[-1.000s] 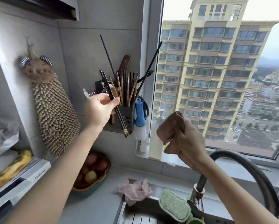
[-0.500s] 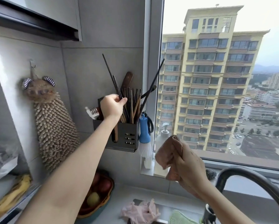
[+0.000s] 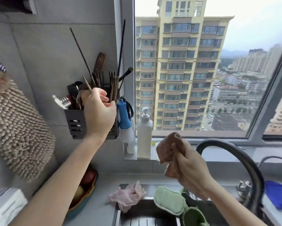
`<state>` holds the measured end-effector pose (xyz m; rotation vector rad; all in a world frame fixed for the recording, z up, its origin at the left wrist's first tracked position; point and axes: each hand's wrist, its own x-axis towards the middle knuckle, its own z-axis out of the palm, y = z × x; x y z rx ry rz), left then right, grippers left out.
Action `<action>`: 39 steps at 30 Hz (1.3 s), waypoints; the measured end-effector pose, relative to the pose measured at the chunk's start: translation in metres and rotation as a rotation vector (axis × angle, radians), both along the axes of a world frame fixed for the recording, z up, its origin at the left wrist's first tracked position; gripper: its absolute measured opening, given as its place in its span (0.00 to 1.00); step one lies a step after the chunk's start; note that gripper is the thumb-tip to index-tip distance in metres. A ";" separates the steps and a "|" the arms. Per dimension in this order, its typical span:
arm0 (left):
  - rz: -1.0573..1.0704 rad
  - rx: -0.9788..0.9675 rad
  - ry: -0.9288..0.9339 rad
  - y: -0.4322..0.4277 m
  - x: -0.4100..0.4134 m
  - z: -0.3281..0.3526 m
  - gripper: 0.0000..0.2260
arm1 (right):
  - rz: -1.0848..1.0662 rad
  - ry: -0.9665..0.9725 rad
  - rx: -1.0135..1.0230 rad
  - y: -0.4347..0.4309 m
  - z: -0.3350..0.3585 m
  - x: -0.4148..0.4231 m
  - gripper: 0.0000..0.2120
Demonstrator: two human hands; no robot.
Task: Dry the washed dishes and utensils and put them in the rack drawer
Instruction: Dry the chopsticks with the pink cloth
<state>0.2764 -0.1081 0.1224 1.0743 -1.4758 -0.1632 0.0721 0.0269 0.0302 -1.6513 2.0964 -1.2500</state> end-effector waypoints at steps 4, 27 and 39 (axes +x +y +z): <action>-0.341 0.054 -0.133 0.062 -0.053 -0.027 0.08 | -0.045 0.045 0.031 0.049 -0.006 -0.025 0.04; -0.788 0.302 -0.904 0.307 -0.491 -0.203 0.13 | -0.823 -0.194 -0.021 0.382 -0.050 -0.311 0.16; -0.745 0.695 -0.980 0.295 -0.599 -0.238 0.06 | -0.741 -0.368 -0.002 0.380 -0.075 -0.384 0.21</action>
